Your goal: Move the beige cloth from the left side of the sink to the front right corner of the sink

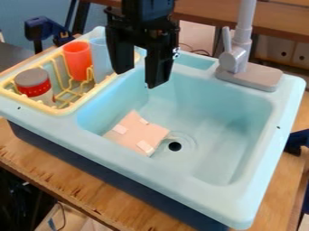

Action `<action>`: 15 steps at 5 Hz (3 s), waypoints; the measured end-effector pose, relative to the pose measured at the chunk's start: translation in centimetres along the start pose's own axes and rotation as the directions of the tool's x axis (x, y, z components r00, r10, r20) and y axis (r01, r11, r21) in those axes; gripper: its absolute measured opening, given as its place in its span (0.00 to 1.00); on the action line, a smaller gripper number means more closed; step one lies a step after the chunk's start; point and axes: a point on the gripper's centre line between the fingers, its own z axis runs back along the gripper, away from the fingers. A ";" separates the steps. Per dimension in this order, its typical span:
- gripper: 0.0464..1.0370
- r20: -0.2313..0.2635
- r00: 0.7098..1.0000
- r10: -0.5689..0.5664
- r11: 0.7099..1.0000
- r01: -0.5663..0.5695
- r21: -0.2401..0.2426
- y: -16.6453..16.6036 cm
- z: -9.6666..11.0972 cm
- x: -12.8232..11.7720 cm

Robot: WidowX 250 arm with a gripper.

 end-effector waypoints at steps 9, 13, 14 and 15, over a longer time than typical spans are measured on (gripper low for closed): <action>0.96 -0.219 0.975 -0.038 0.998 0.049 0.048 2.3 -10.4 -0.5; 0.96 0.013 0.999 -0.048 0.983 0.049 -0.174 -4.2 -10.1 2.2; 0.96 -0.004 0.995 -0.101 0.970 0.098 -0.224 -6.9 -10.3 2.2; 0.96 -0.024 0.996 -0.084 0.966 0.075 -0.248 -7.9 -10.1 1.6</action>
